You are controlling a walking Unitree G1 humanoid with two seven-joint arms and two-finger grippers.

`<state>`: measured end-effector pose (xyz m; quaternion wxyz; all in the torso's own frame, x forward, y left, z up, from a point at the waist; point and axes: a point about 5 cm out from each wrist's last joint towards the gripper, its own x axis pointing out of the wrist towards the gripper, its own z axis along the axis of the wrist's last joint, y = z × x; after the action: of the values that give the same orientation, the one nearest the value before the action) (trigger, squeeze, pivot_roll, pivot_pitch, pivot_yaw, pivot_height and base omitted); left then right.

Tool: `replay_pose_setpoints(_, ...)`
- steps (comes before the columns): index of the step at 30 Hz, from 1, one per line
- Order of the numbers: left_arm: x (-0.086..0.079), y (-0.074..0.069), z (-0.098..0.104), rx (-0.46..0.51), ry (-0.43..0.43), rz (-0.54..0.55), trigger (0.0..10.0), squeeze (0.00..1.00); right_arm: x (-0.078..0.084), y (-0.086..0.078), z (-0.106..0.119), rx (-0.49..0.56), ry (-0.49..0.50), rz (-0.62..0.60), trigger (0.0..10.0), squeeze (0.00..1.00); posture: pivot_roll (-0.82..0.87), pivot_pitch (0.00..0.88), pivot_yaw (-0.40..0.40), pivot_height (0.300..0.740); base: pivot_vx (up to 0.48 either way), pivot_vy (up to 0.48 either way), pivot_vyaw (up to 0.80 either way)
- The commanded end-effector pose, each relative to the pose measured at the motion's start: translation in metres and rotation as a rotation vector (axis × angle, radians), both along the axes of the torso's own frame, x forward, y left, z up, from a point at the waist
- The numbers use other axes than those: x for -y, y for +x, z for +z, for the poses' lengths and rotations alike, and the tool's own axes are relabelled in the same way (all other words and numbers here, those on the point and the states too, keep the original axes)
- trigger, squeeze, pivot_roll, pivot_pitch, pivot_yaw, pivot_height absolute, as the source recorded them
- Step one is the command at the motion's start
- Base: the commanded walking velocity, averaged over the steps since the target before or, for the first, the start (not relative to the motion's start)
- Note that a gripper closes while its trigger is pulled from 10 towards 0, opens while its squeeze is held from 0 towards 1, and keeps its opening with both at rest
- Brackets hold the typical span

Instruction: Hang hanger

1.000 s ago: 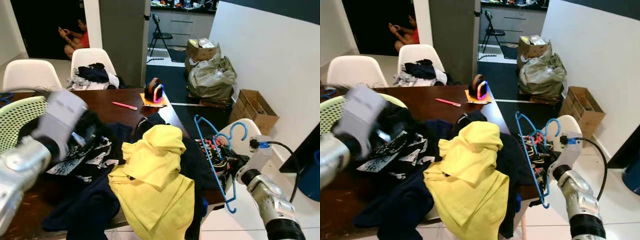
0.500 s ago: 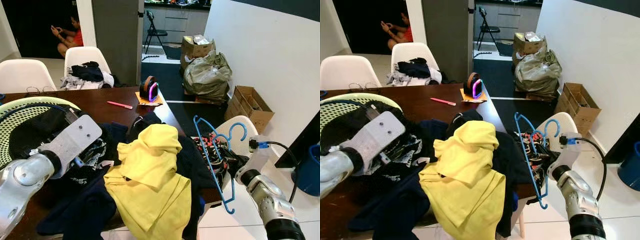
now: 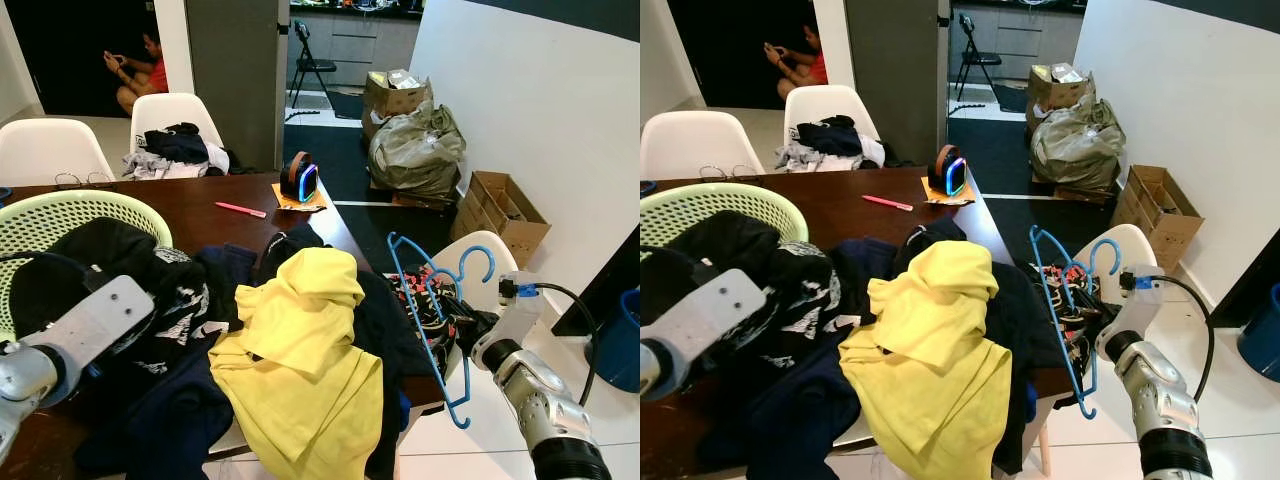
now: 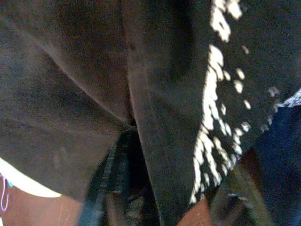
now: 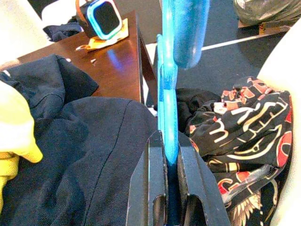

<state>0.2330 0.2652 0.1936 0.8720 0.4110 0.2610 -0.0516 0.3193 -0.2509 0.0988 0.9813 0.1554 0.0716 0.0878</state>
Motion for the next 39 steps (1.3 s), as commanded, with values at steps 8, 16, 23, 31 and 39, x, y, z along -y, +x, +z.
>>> replay_pose_setpoints(8,-0.010,0.008,0.005,0.071,0.039,0.040,0.0,0.00,0.003,0.000,-0.001,-0.006,0.007,-0.017,10.0,0.00,0.09,0.000,-0.098,0.740,0.000,0.000,0.00)
replay_pose_setpoints(16,-0.036,0.026,0.111,0.629,0.107,0.142,0.0,0.00,0.004,0.001,-0.001,-0.007,0.007,-0.017,10.0,0.00,0.09,0.000,-0.105,0.740,0.000,0.000,0.00)
replay_pose_setpoints(23,-0.054,0.013,0.174,0.963,0.132,0.230,0.0,0.00,0.004,0.001,-0.001,-0.008,0.005,-0.015,10.0,0.00,0.09,0.000,-0.109,0.740,0.000,0.000,0.00)
replay_pose_setpoints(31,-0.108,-0.009,0.195,1.123,0.248,0.451,0.0,0.00,0.005,0.001,-0.001,-0.010,0.001,-0.013,10.0,0.00,0.08,0.000,-0.121,0.740,0.000,0.000,0.00)
replay_pose_setpoints(39,-0.168,-0.024,0.192,1.244,0.153,0.659,0.0,0.00,0.010,-0.001,-0.001,-0.017,-0.014,-0.006,10.0,0.00,0.07,0.000,-0.141,0.740,0.000,0.000,0.00)
